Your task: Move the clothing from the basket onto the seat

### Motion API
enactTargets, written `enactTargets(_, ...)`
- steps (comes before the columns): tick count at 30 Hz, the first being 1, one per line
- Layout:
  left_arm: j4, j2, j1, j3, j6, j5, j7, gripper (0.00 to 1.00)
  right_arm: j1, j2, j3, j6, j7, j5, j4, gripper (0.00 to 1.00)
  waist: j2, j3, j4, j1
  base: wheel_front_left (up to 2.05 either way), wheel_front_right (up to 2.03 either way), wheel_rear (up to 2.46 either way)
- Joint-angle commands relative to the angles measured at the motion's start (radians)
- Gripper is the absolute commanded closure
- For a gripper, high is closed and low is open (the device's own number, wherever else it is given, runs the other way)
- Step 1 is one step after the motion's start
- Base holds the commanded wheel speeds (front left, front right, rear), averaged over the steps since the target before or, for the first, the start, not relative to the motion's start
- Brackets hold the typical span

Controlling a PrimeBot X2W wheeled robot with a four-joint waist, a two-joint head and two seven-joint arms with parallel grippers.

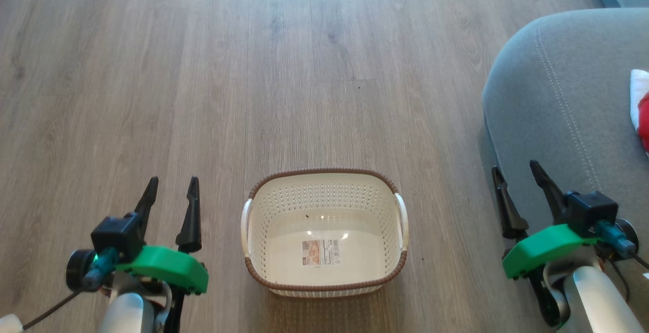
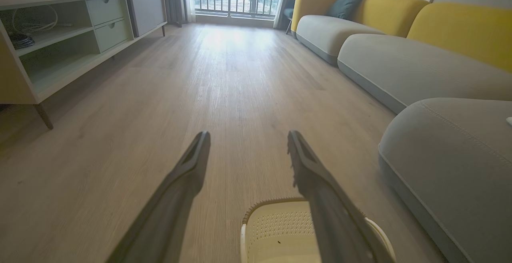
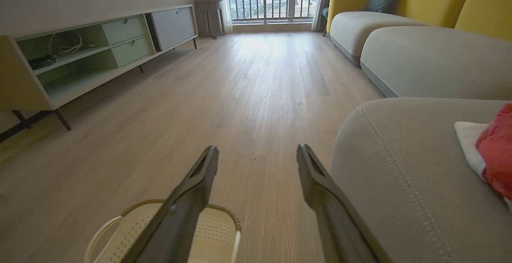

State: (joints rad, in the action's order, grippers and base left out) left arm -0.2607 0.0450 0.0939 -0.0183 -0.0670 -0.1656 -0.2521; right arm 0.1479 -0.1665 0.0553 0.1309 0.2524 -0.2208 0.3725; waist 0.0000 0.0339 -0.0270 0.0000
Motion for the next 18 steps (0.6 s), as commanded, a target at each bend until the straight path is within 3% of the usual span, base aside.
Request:
enactTargets(1,0.040,0.005,0.022,0.034,-0.010,-0.012,-0.010,0.00,0.024,0.000,0.013,0.000,0.009,-0.005,-0.026,0.00,0.0000,0.000,0.003,0.0000,0.00,0.00,0.00)
enactTargets(2,0.005,0.000,0.000,0.000,-0.011,-0.013,0.000,1.00,0.000,0.006,-0.008,0.000,0.000,-0.002,0.004,1.00,0.0000,0.000,0.003,0.0000,0.00,0.00,0.00)
enactTargets(18,-0.024,0.000,-0.002,0.015,-0.017,-0.170,0.047,1.00,-0.008,0.023,-0.028,0.000,-0.043,-0.157,0.019,1.00,0.0000,-0.003,0.007,0.0000,0.00,0.00,0.00)
